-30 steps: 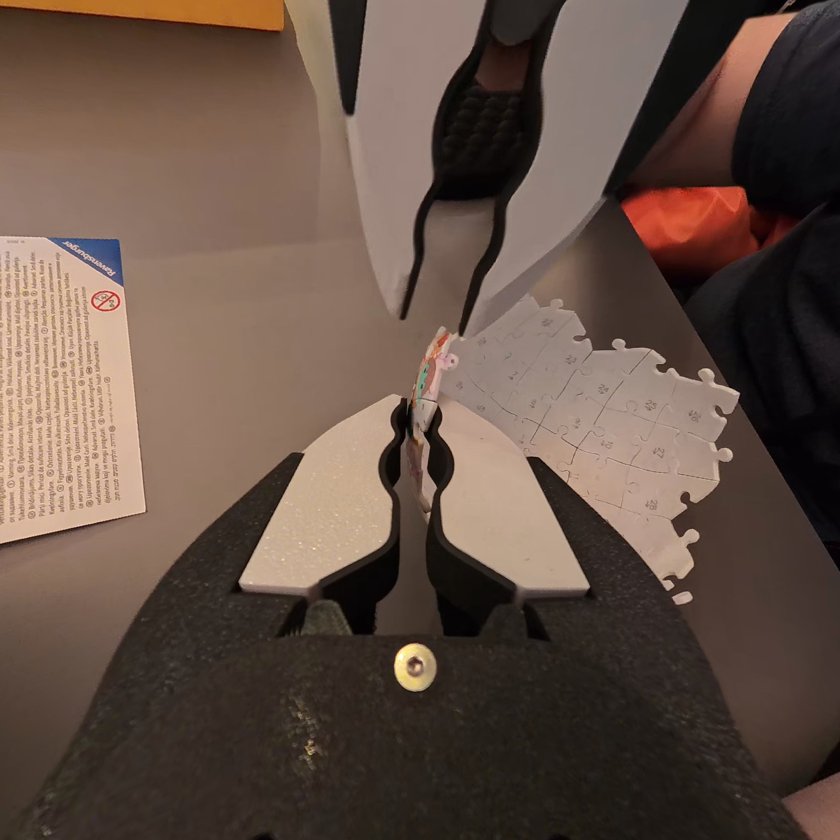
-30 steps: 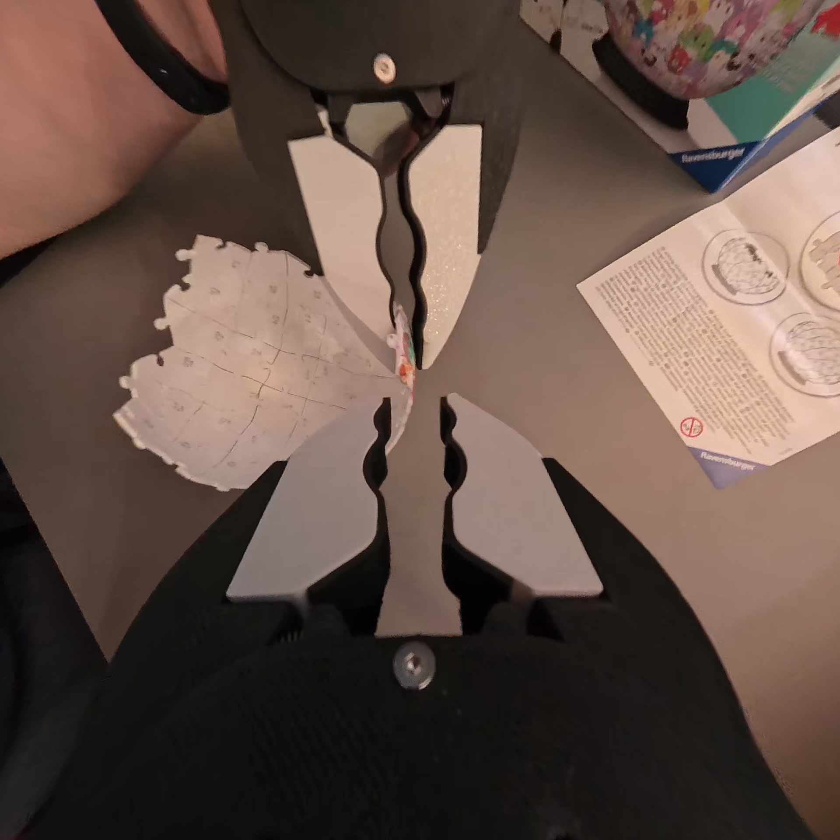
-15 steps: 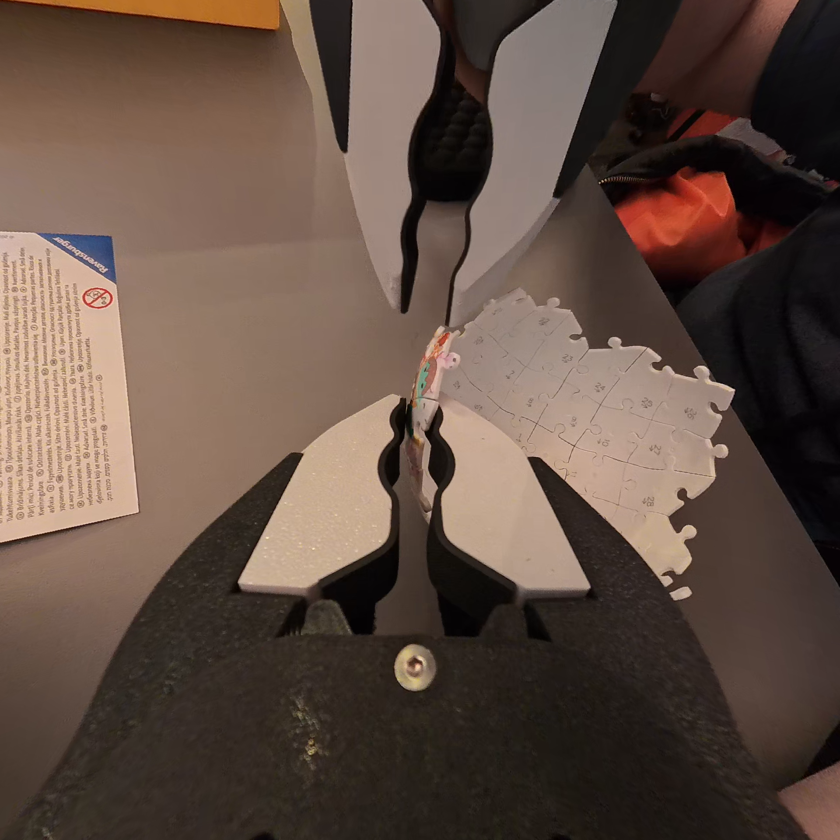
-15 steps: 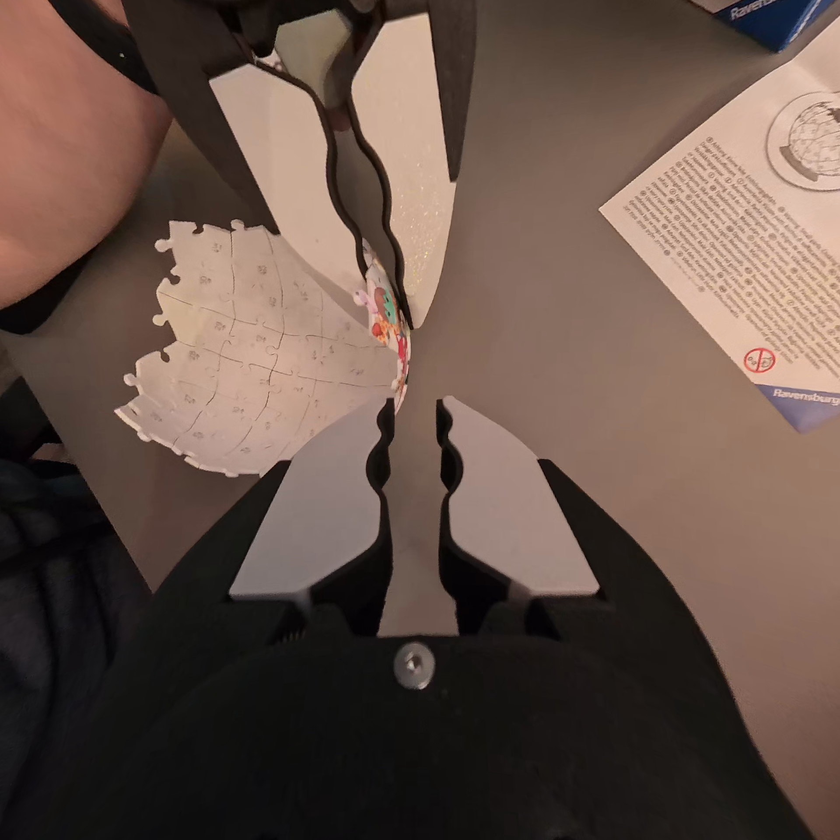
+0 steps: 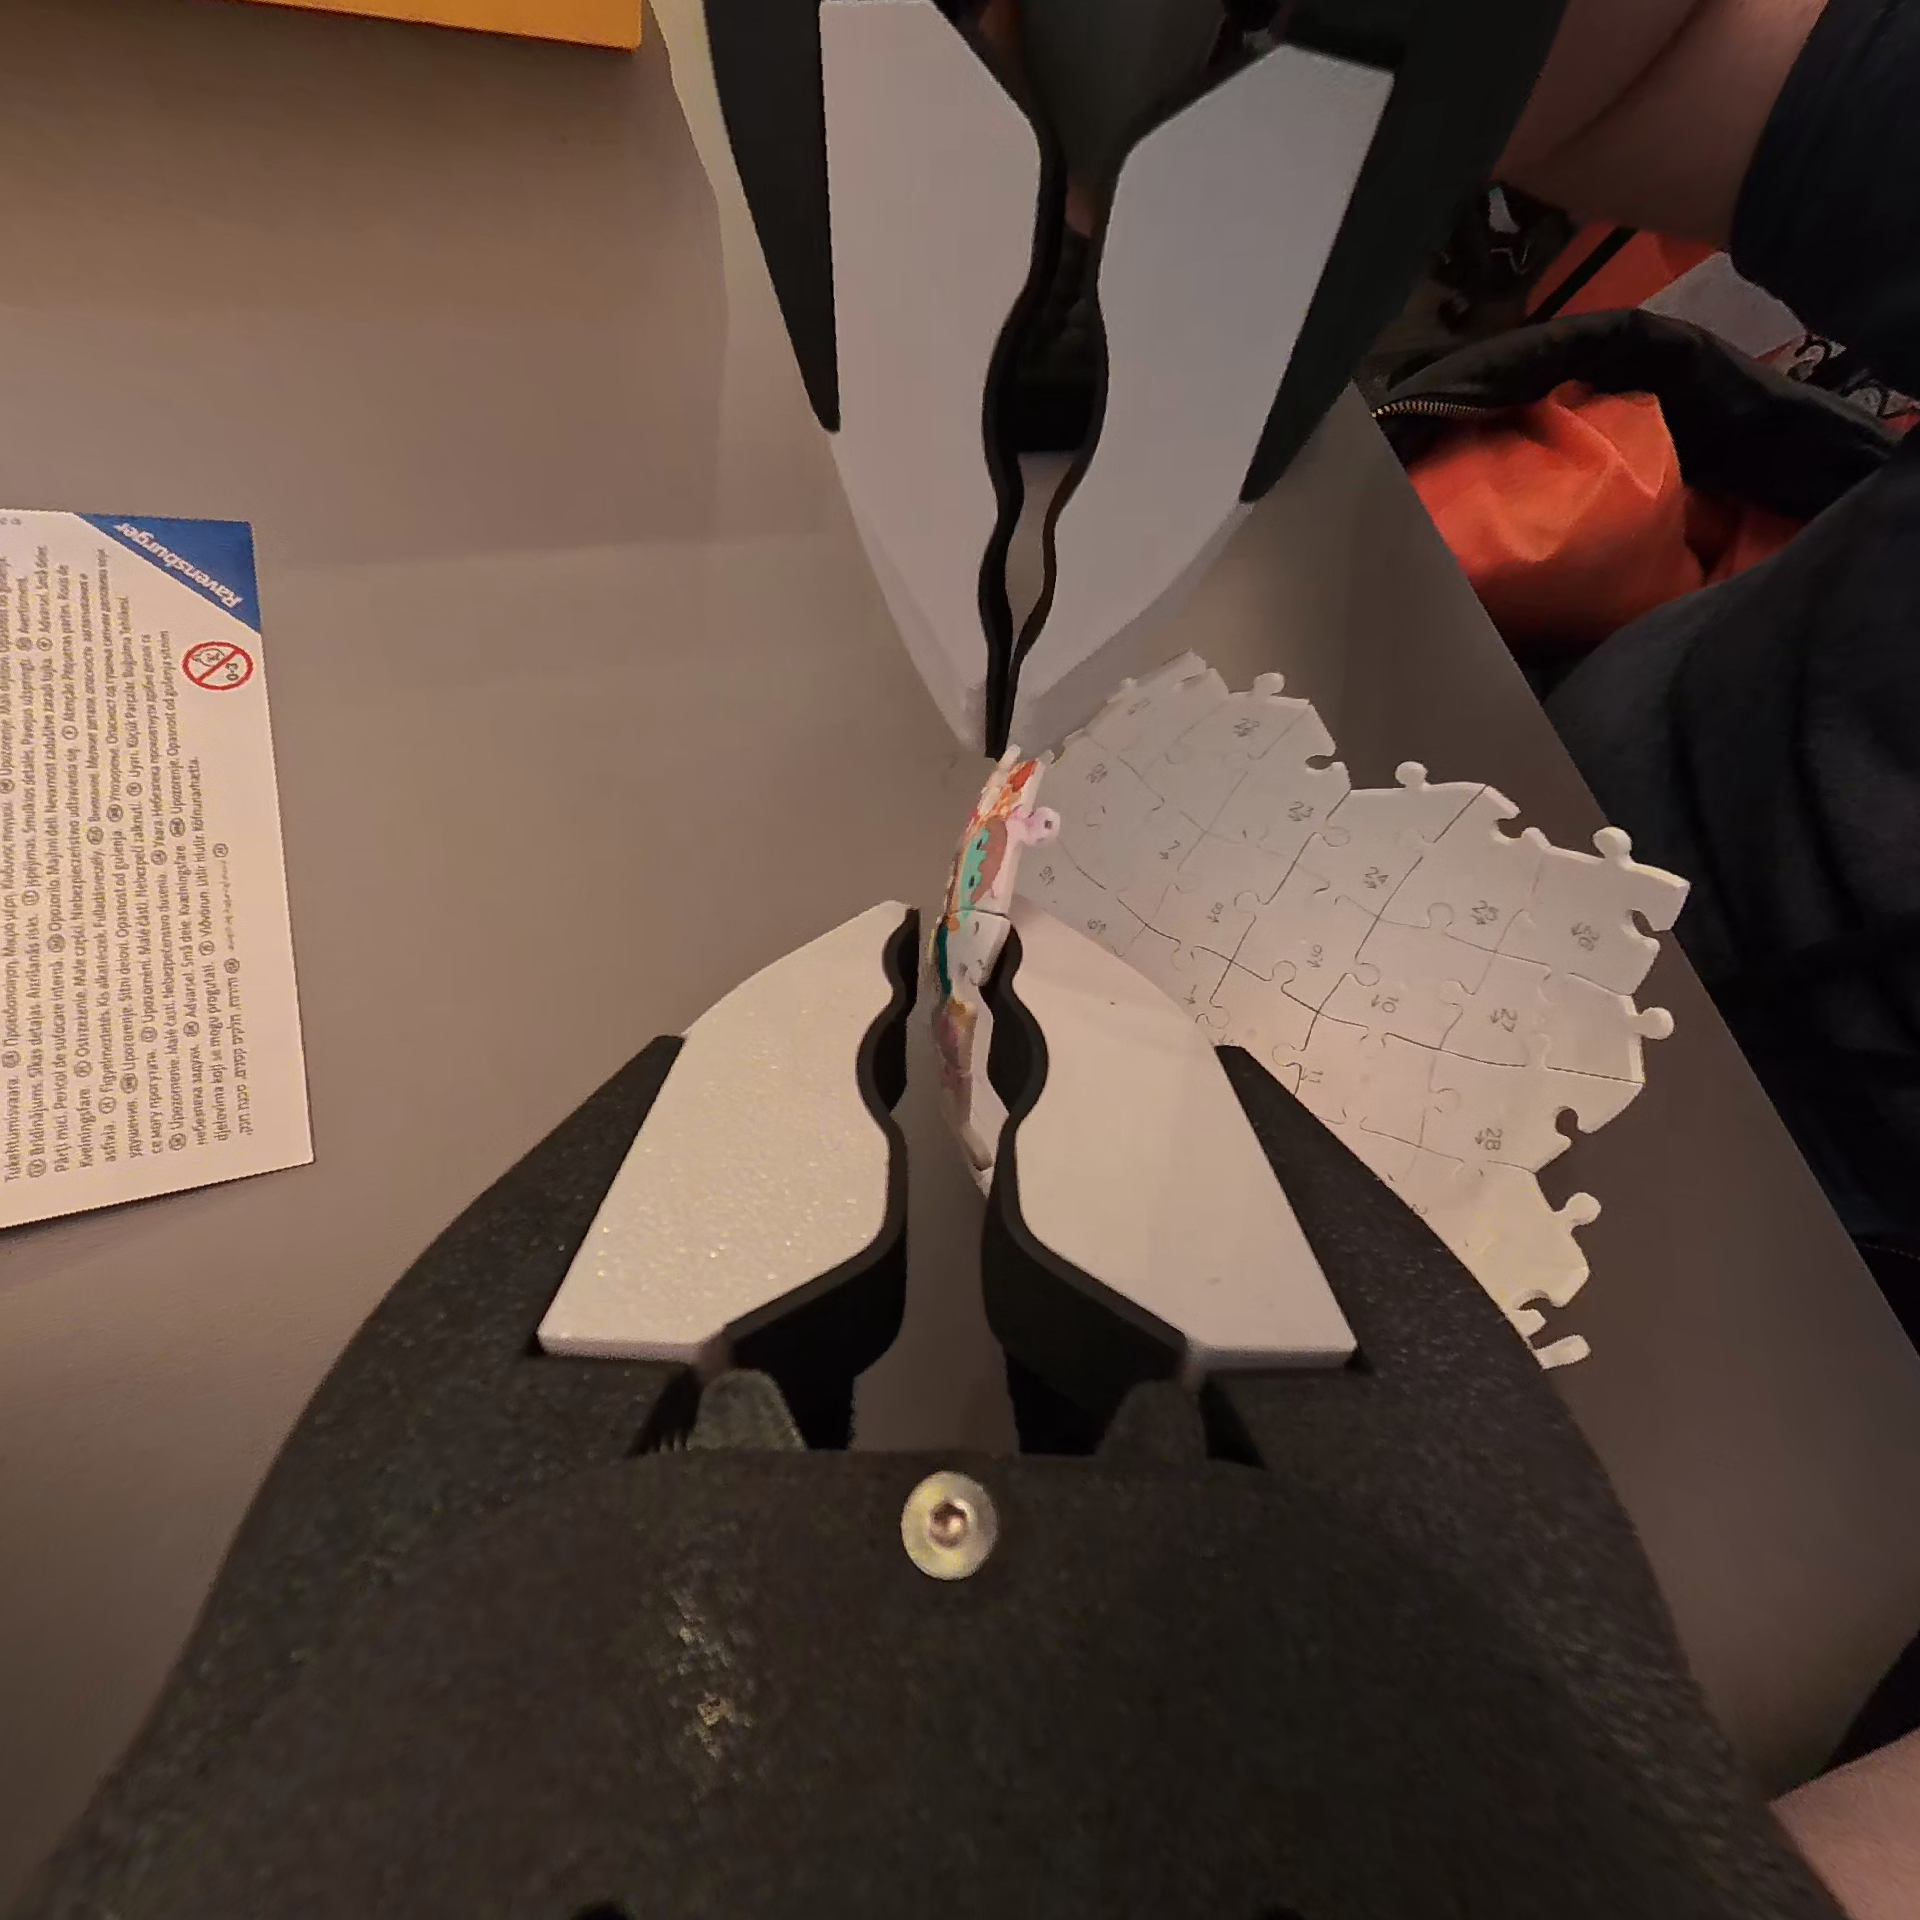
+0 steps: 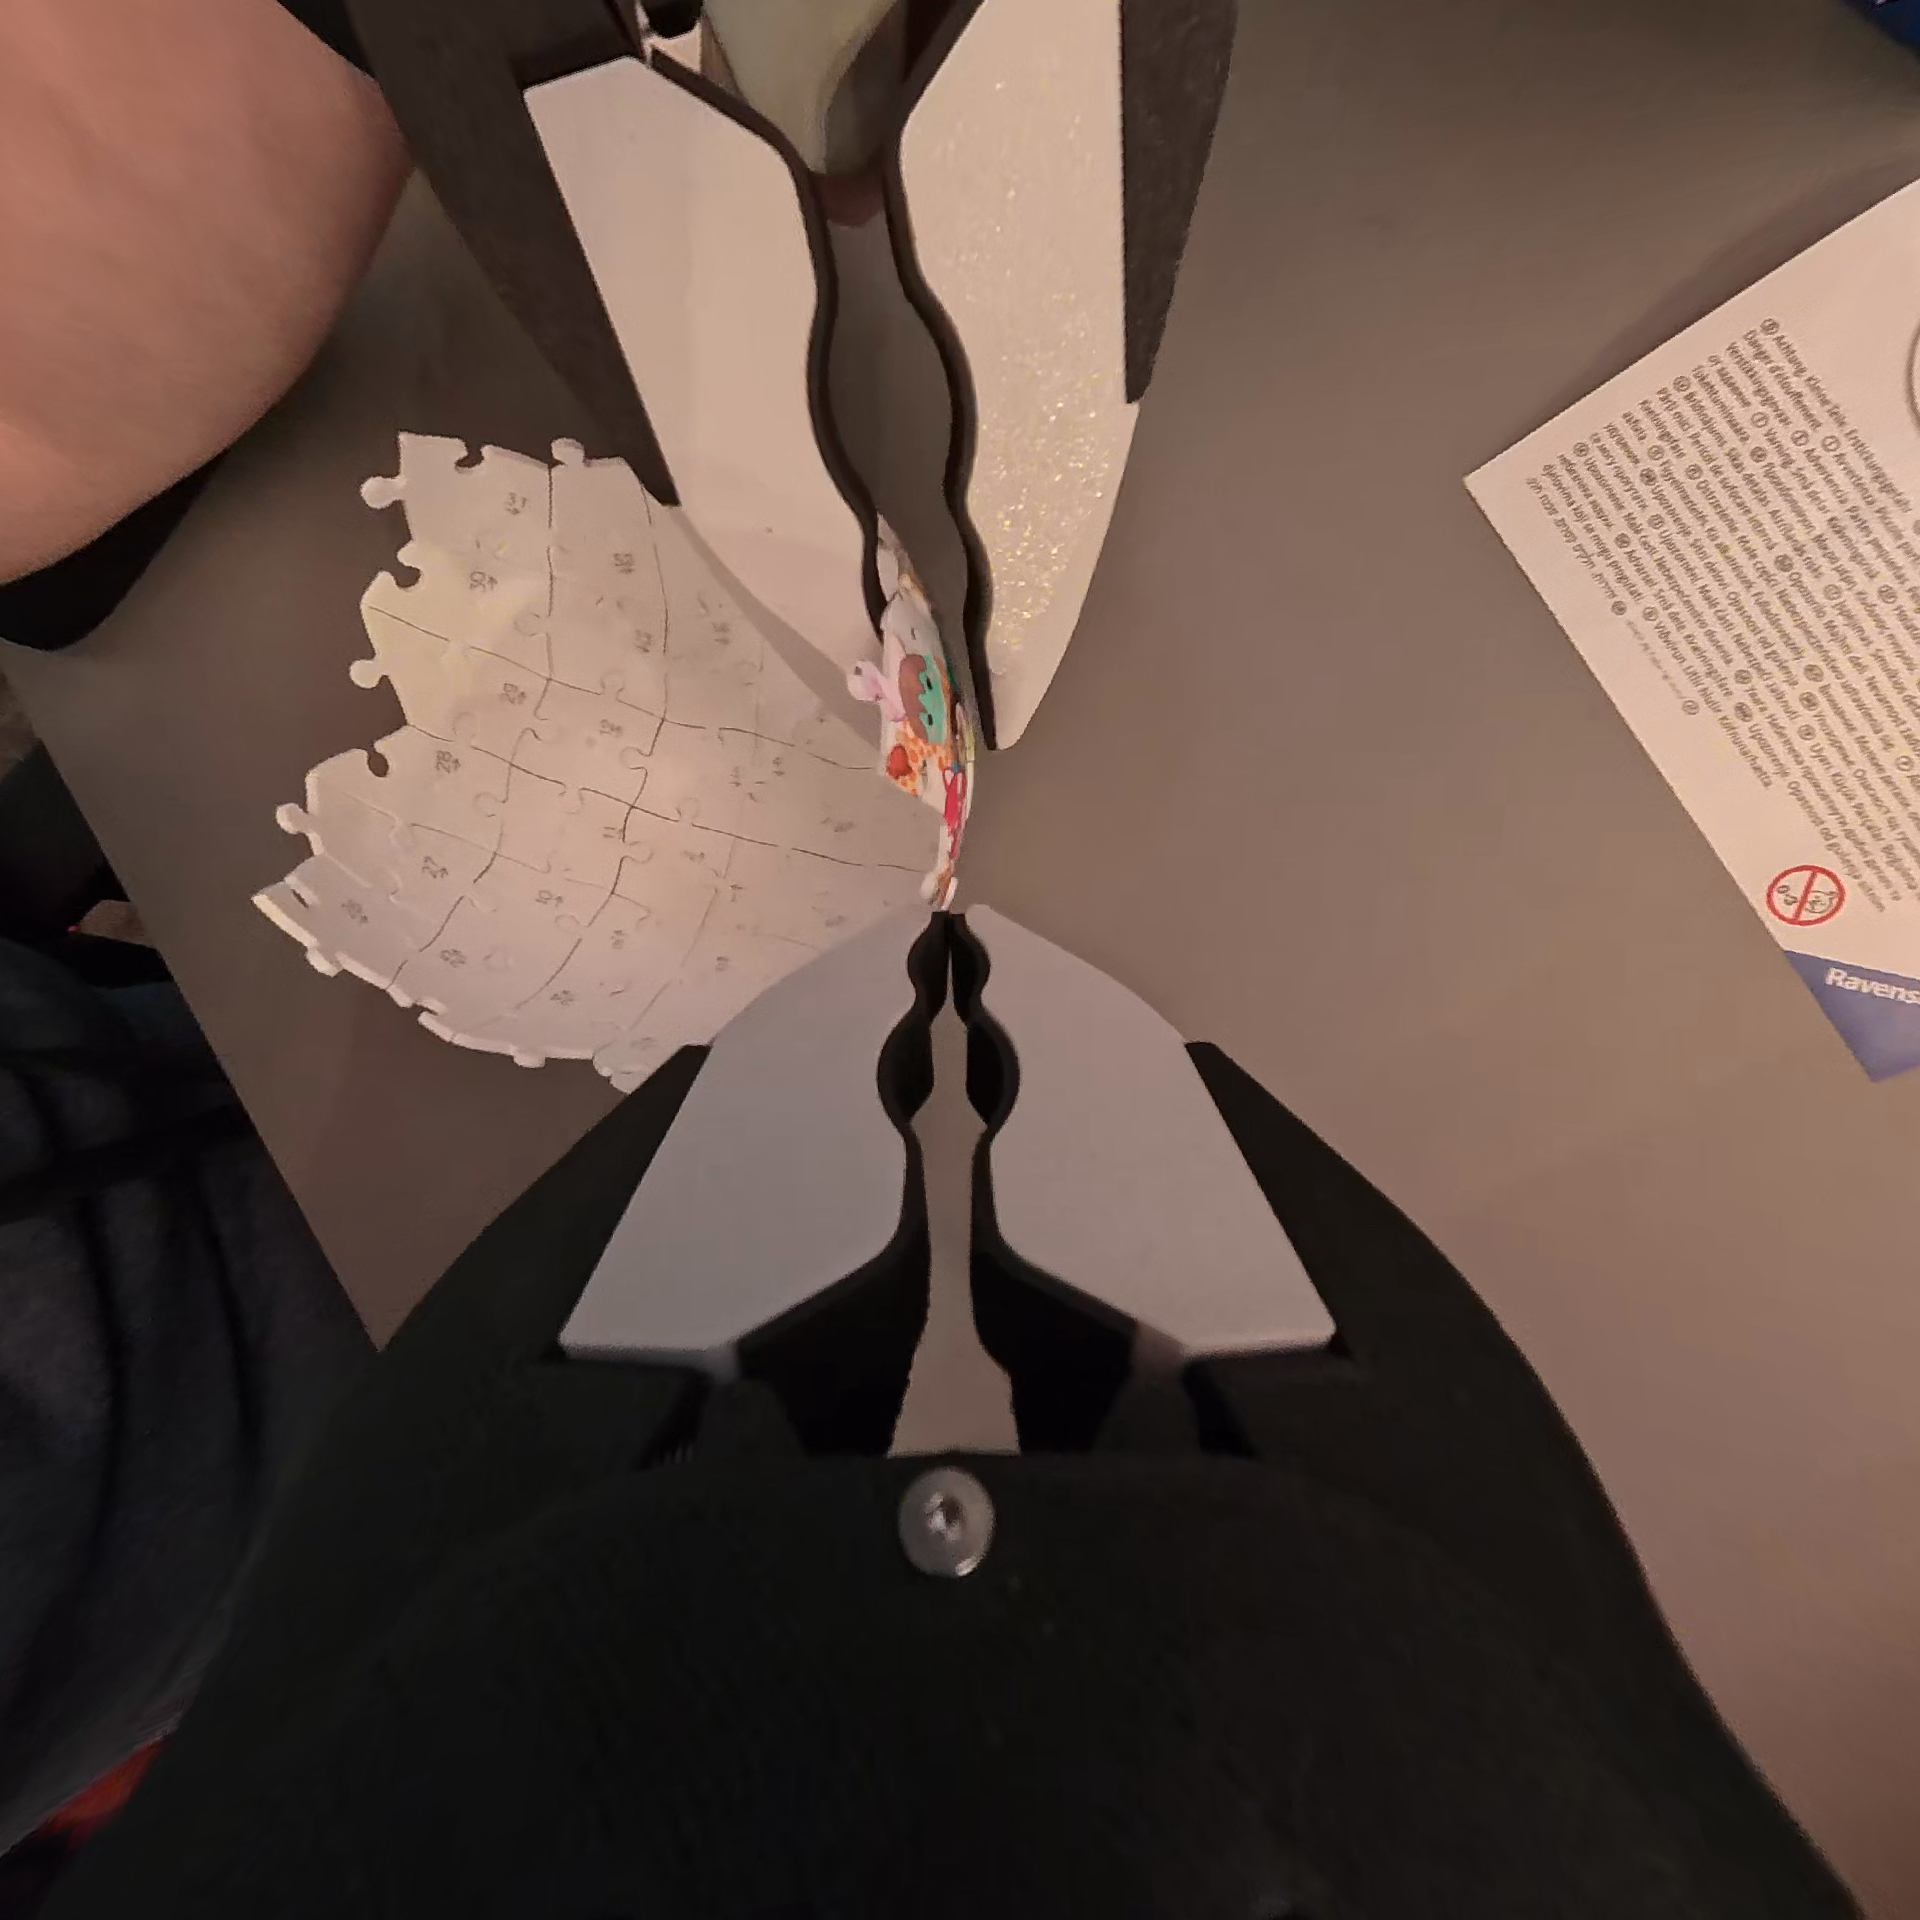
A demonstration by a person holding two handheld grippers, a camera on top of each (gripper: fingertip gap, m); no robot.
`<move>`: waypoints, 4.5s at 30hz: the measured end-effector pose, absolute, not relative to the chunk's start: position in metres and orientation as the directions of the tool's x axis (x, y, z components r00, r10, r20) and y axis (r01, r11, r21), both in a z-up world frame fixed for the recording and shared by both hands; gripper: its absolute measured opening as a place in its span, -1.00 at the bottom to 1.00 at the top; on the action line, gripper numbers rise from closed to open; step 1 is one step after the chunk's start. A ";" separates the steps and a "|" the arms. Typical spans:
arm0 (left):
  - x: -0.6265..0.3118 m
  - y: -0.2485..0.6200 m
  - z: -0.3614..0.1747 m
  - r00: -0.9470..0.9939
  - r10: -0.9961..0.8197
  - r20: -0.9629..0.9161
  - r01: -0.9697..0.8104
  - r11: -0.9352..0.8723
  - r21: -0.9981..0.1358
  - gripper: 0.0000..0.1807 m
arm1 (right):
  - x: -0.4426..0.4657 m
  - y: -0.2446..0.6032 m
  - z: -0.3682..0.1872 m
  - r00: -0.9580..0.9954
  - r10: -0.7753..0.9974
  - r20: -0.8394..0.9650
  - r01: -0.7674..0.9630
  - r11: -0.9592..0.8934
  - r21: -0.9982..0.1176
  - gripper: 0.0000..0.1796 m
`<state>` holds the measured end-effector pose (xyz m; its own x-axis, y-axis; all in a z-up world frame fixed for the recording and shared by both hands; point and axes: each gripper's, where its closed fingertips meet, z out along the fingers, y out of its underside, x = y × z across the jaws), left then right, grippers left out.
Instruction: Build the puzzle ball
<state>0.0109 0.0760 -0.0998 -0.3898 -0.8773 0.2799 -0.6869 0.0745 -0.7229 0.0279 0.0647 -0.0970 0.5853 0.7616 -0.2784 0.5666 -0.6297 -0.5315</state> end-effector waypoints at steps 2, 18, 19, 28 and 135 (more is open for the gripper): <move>0.011 0.076 -0.100 -0.389 -0.878 0.281 -0.687 0.073 -0.723 -0.89 | 0.027 0.064 -0.098 0.583 0.767 -0.269 0.576 -0.623 -0.529 -0.99; 0.011 0.073 -0.102 -0.401 -0.874 0.274 -0.689 0.091 -0.719 -0.89 | 0.025 0.063 -0.103 0.596 0.781 -0.185 0.632 -0.599 -0.491 -0.99; 0.011 0.072 -0.102 -0.403 -0.873 0.275 -0.690 0.092 -0.718 -0.88 | 0.025 0.063 -0.104 0.596 0.783 -0.180 0.637 -0.597 -0.488 -0.99; 0.012 0.071 -0.104 -0.408 -0.875 0.262 -0.691 0.109 -0.715 -0.87 | 0.025 0.062 -0.104 0.593 0.780 -0.200 0.639 -0.607 -0.472 -0.99; 0.015 0.069 -0.079 -0.396 -0.869 0.296 -0.641 0.031 -0.767 -0.76 | 0.021 0.060 -0.109 0.562 0.803 -0.200 0.648 -0.578 -0.497 -0.73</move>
<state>0.0147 0.0686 -0.0792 -0.3959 -0.8694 0.2957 -0.6408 0.0308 -0.7671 0.0213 0.0596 -0.1090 0.5619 0.8026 -0.2004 0.6477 -0.5775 -0.4970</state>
